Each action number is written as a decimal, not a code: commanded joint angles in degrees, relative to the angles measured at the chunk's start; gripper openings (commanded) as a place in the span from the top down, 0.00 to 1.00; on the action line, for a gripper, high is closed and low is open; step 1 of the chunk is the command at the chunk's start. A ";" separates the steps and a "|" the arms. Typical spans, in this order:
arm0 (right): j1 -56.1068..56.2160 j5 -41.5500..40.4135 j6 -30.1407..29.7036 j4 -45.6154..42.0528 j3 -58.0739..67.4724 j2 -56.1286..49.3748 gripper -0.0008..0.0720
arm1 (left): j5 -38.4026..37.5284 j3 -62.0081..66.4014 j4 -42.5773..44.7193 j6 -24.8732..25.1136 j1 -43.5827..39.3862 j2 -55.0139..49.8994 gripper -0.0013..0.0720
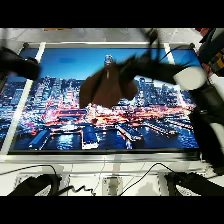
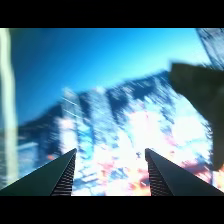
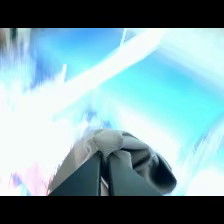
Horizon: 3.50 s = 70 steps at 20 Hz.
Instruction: Fold the clothes and pants, and hang the long-sleeved shirts on hangers.
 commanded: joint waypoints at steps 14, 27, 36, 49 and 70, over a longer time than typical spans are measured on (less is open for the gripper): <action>-29.59 12.72 20.98 -13.75 12.70 -5.51 0.97 | 11.32 -41.81 -56.81 1.81 6.43 2.91 0.30; -36.83 27.98 20.96 -13.68 12.59 -11.23 0.97 | 25.38 -35.30 -97.02 20.52 -17.35 -37.66 0.29; -36.83 26.99 20.96 -13.49 12.59 -11.26 0.96 | 15.93 -24.39 -89.59 13.40 -16.65 -47.74 0.29; -36.83 25.44 20.96 -12.22 12.59 -11.26 0.96 | 34.47 -22.86 -106.49 16.35 -16.65 -51.28 0.95; -36.83 25.51 20.94 -12.26 12.63 -11.02 0.96 | 13.99 -17.53 -76.54 0.26 -17.05 -49.24 0.02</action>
